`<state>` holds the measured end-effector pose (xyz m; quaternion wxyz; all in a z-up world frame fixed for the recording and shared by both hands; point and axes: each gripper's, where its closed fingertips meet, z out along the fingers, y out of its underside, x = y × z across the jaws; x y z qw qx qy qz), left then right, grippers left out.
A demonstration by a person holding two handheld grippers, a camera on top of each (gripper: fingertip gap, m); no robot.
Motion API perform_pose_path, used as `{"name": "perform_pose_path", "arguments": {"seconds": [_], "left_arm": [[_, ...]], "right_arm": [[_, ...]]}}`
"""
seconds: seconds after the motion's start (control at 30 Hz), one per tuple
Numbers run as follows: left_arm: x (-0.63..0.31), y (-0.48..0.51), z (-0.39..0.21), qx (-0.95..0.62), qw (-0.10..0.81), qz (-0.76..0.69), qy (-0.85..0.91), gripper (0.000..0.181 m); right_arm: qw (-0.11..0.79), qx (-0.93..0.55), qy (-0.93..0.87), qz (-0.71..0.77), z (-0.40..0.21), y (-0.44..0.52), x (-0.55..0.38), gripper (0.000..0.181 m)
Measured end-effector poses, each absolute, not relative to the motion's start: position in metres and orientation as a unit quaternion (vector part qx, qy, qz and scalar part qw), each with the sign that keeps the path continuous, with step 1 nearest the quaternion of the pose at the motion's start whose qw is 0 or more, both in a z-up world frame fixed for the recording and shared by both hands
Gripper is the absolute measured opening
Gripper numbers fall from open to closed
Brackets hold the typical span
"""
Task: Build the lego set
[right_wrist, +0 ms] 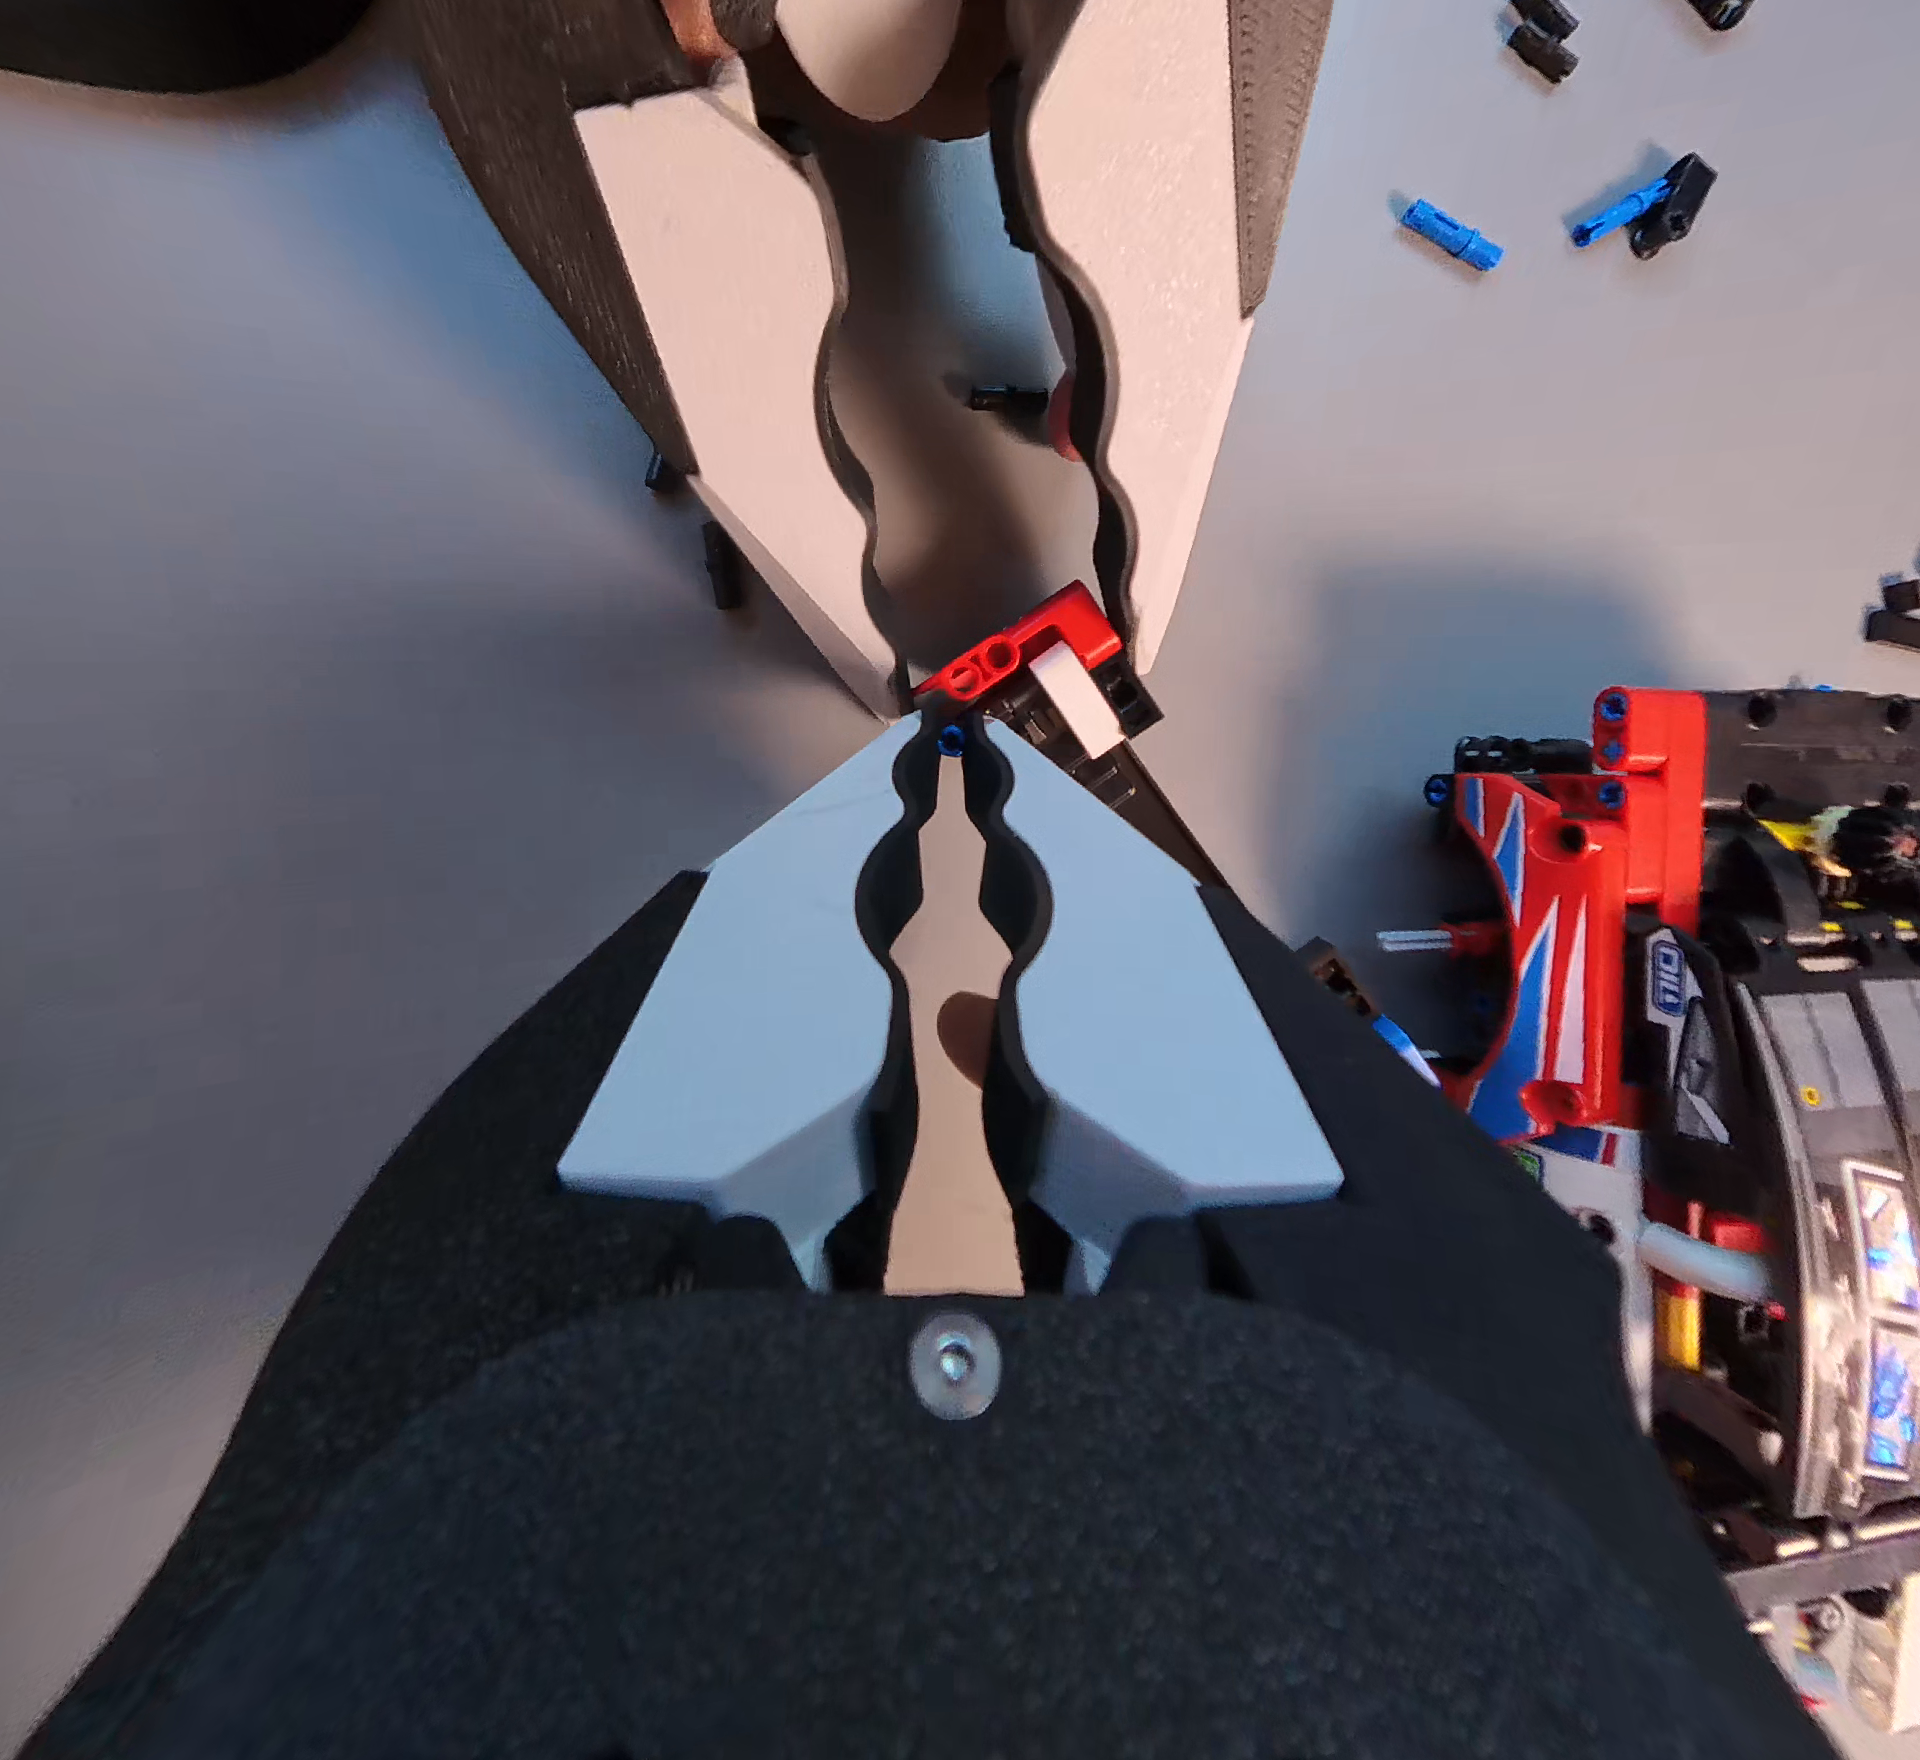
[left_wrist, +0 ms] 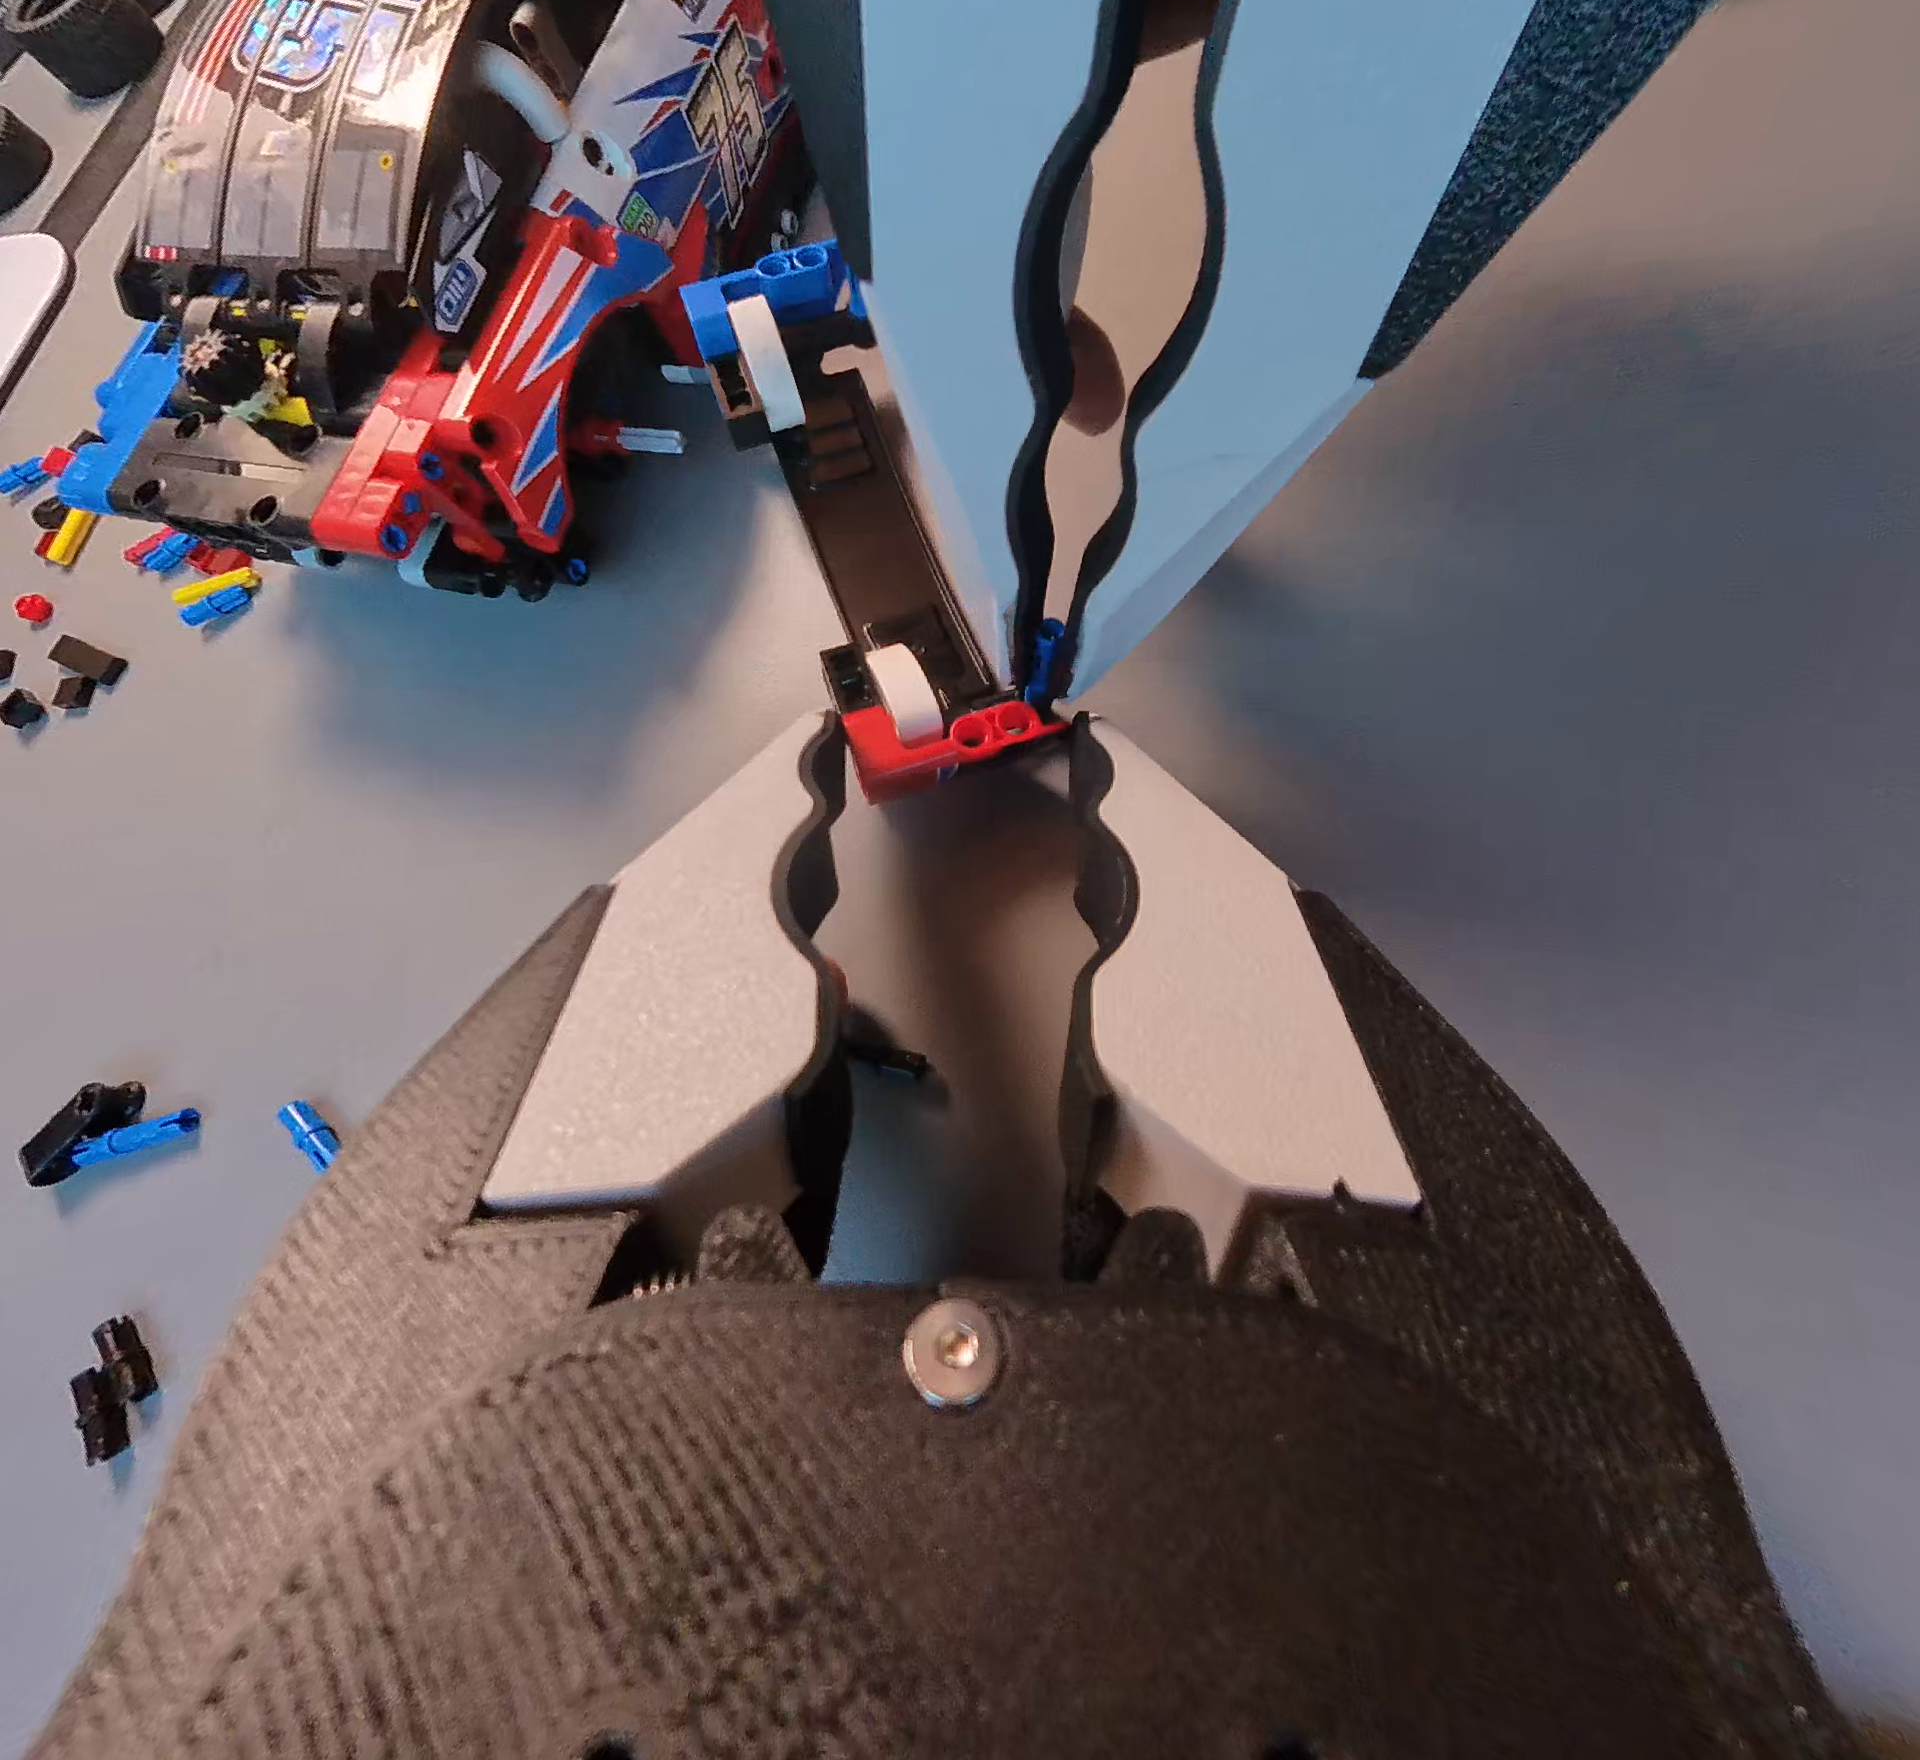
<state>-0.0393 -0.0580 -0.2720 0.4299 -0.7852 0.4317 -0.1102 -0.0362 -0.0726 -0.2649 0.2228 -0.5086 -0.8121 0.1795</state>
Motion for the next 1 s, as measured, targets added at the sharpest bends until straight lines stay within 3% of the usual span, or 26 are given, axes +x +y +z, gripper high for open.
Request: {"name": "perform_pose_path", "arguments": {"seconds": [0.4, 0.7, 1.0], "left_arm": [[-0.0398, -0.0579, -0.2724, -0.788, 0.428, -0.113, 0.427, 0.042], [-0.0408, -0.0570, -0.2730, -0.795, 0.426, -0.114, 0.416, 0.042], [-0.0406, -0.0583, -0.2734, -0.796, 0.424, -0.115, 0.416, 0.041]], "right_arm": [[0.283, -0.488, -0.793, 0.229, -0.2640, -0.0734, -0.0398, 0.002], [0.251, -0.681, -0.580, 0.369, -0.2622, -0.0666, -0.0412, 0.002], [0.270, -0.673, -0.576, 0.377, -0.2604, -0.0695, -0.0414, 0.002]]}}
